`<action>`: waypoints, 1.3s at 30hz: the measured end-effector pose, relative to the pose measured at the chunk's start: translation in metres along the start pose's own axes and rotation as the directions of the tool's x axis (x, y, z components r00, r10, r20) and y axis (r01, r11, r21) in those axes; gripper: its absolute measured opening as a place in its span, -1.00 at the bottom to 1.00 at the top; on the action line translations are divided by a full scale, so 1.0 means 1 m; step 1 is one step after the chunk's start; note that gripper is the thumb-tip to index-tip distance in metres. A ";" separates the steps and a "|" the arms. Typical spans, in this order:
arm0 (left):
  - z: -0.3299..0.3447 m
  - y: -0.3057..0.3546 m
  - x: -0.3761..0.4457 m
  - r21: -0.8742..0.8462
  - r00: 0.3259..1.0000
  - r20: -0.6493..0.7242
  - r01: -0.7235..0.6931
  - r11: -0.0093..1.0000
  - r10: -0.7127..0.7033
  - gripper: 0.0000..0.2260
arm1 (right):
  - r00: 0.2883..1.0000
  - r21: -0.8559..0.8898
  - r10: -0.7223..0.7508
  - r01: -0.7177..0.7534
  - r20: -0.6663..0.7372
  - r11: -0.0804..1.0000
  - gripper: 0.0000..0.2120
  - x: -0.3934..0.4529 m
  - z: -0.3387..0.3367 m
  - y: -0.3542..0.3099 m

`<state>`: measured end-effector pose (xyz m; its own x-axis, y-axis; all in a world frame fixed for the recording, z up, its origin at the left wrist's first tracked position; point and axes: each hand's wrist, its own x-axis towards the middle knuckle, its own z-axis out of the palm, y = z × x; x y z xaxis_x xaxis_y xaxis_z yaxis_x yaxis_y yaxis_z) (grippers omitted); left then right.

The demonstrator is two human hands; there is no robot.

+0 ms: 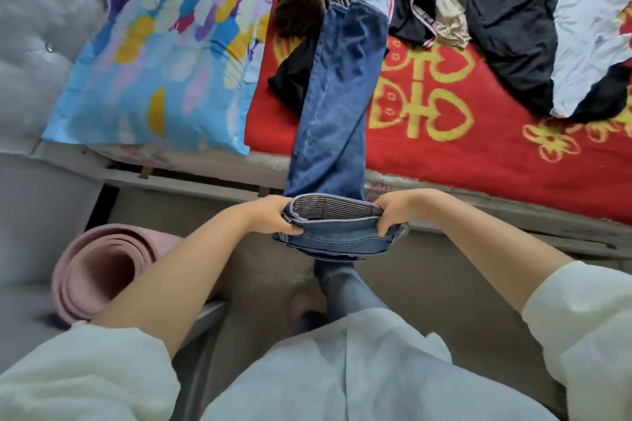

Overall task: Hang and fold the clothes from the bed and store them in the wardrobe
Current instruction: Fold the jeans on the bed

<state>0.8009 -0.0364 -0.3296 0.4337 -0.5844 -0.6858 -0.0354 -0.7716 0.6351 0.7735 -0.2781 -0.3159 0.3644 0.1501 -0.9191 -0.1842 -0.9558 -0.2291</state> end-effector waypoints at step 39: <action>-0.226 0.009 0.409 -0.277 0.916 0.150 0.400 0.873 -0.372 -0.57 | 0.602 0.396 0.153 0.293 -0.783 0.870 -0.80 0.370 -0.493 0.062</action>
<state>1.1813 -0.2252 -0.5239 0.2750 -0.2858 -0.9180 0.3922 -0.8384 0.3785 1.3464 -0.4063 -0.5120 0.9064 -0.2541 -0.3375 -0.4147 -0.6876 -0.5960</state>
